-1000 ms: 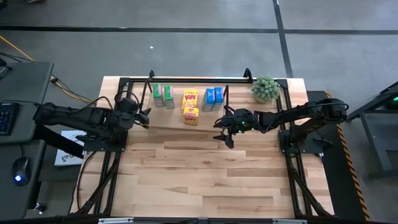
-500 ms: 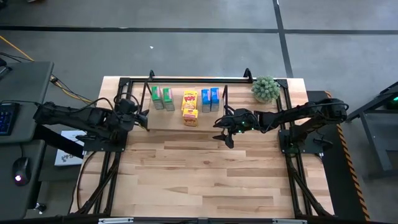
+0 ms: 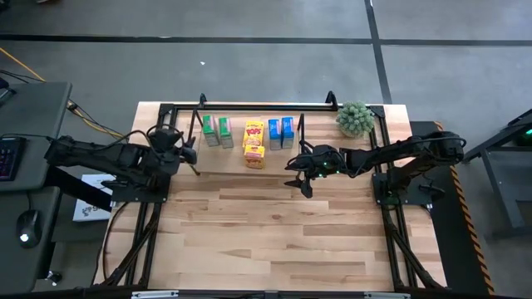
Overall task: Stack cereal on shelf
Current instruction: Adjust the shelf on the table, then adjust the yellow cereal box on the shelf
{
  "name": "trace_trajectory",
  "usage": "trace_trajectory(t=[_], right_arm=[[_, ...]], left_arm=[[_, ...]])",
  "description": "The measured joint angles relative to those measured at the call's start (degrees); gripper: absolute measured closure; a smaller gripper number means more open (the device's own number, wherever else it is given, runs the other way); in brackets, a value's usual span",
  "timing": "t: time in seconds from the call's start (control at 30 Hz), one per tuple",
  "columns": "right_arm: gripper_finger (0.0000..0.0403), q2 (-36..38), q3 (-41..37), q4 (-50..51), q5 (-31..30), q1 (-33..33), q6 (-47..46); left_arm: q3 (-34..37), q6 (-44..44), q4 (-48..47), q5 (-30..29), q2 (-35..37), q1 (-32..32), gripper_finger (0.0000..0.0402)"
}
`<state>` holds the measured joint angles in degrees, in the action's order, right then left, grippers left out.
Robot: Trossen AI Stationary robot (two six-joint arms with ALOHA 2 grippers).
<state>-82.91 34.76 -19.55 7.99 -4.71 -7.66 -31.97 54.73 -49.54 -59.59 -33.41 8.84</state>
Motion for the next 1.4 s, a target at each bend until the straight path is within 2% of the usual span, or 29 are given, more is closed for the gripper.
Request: trace_trajectory(t=[0.17,0.27,0.37,0.53,0.77,1.13,1.4], right_arm=[[0.0121,0.0,0.0,0.0,0.2,0.0,-0.1],[0.0121,0.0,0.0,0.0,1.7,-0.1,-1.5],[0.0121,0.3,0.0,0.7,1.5,-0.1,-1.4],[0.0121,3.2,0.0,3.0,0.3,-0.8,-0.3],[0.0121,10.2,0.1,11.7,-4.9,-0.9,-0.9],[0.0121,15.5,0.0,22.5,-7.2,-1.0,-0.9],[0.0121,25.4,0.0,33.7,-9.4,-1.5,-2.3]], left_arm=[[0.1,-7.9,7.8,-5.2,-0.3,1.4,0.0165],[1.2,-13.8,14.5,-6.8,-0.7,3.4,0.0165],[1.4,-17.0,17.3,-7.1,-1.1,4.7,0.0165],[1.4,-17.5,17.7,-7.2,-1.2,5.7,0.0165],[1.4,-17.5,17.5,-7.1,-1.2,6.0,0.0165],[1.4,-17.5,17.4,-7.0,-1.2,6.0,0.0165],[1.4,-17.5,17.3,-7.0,-1.2,6.0,0.0165]])
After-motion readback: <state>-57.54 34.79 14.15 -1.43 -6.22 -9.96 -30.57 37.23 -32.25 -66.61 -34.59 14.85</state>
